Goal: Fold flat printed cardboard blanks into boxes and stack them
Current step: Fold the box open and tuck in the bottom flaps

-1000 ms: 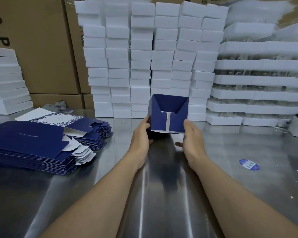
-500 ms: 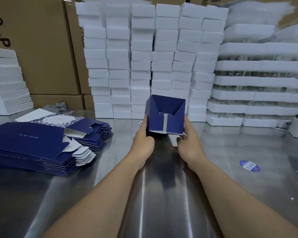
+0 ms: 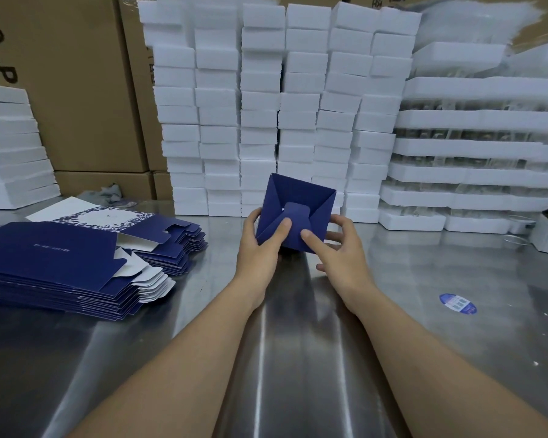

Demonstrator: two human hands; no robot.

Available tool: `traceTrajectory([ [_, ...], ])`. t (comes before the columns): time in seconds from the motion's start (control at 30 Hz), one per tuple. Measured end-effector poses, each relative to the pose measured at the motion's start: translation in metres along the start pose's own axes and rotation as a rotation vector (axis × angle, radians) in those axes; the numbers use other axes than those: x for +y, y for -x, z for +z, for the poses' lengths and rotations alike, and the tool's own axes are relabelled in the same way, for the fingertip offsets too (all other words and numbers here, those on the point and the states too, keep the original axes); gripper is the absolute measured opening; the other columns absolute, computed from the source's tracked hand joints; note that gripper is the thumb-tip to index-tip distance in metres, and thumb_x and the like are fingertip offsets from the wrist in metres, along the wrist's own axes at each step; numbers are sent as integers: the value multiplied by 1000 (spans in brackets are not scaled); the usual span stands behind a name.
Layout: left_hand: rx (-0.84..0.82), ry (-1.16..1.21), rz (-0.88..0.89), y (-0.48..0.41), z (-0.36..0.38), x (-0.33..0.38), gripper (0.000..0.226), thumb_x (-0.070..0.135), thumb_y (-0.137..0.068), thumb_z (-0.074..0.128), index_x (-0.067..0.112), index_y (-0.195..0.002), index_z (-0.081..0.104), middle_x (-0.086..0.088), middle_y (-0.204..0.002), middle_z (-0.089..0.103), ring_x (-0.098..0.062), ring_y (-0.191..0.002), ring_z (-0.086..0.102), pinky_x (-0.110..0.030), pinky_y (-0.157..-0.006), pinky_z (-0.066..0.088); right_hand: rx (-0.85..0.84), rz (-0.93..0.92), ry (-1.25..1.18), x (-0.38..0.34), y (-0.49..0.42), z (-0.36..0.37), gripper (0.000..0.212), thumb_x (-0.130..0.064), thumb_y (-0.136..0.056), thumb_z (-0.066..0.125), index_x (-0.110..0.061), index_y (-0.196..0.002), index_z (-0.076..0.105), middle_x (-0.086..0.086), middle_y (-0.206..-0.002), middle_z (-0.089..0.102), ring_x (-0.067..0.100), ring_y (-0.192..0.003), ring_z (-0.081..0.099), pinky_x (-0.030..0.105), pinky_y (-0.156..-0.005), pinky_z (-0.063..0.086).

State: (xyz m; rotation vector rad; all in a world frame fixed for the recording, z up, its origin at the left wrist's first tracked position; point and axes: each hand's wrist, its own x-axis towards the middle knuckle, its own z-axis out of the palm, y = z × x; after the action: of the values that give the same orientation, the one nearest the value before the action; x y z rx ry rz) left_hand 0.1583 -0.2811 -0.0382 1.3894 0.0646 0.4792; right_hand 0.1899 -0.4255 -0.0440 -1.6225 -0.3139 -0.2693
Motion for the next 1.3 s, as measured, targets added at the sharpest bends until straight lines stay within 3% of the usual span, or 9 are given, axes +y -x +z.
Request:
traceTrajectory([
  [0.13,84,181,-39,1,-1,3,62,18,-90,85,36,-141,54,-2,-138,66,-24,-110,75,-35,-82,66,42,107,-57,-5,-2,8,51,-43,-92,79,-30,-133,52,-2,-121,69,12,-102,72,39,-83,64],
  [0.3,174,414,-92,4,10,1,57,7,-88,84,34,-133,61,-9,-127,73,-29,-101,79,-43,-85,66,115,419,-555,-19,4,35,50,-31,-88,85,-4,-124,62,13,-115,77,24,-99,78,39,-88,65],
  [0.43,219,430,-53,6,16,2,51,3,-90,77,35,-126,61,-8,-114,79,-28,-95,80,-44,-82,67,-8,431,-519,-18,13,37,38,-41,-92,79,-9,-114,75,12,-106,81,25,-98,78,41,-93,63],
  [0.63,220,368,-73,8,18,1,53,7,-93,74,30,-137,55,-4,-116,76,-16,-94,75,-31,-81,64,93,304,-323,-11,7,31,11,-32,-104,64,-24,-100,70,-1,-89,75,13,-73,66,27,-62,51],
  [0.77,79,252,-213,10,17,4,29,26,-100,71,11,-125,71,-12,-118,78,-22,-105,75,-33,-91,61,140,278,-352,-8,5,23,9,-29,-103,64,-24,-98,71,-8,-79,75,3,-61,68,26,-61,51],
  [0.93,8,170,-243,11,16,0,29,30,-104,65,7,-119,74,-15,-110,80,-25,-100,78,-33,-88,62,136,298,-424,-5,8,20,15,-32,-96,72,-18,-95,73,-6,-71,74,6,-59,67,29,-62,50],
  [1.07,0,264,-259,10,13,0,31,23,-107,58,0,-122,73,-22,-112,78,-29,-104,77,-40,-98,61,-10,332,-451,-7,10,17,22,-39,-93,75,-17,-91,75,-2,-67,67,11,-58,62,26,-59,47],
  [1.2,-17,276,-248,12,11,4,32,25,-107,57,1,-112,77,-27,-109,77,-28,-87,73,-35,-87,63,-163,337,-438,-7,9,14,17,-27,-93,73,-12,-83,72,2,-62,57,15,-62,59,26,-60,44],
  [1.3,-37,276,-267,14,12,6,30,27,-107,59,4,-112,78,-22,-106,79,-23,-83,73,-29,-80,64,-151,331,-465,-6,9,12,15,-18,-94,69,-9,-82,72,4,-63,57,15,-61,61,25,-57,46],
])
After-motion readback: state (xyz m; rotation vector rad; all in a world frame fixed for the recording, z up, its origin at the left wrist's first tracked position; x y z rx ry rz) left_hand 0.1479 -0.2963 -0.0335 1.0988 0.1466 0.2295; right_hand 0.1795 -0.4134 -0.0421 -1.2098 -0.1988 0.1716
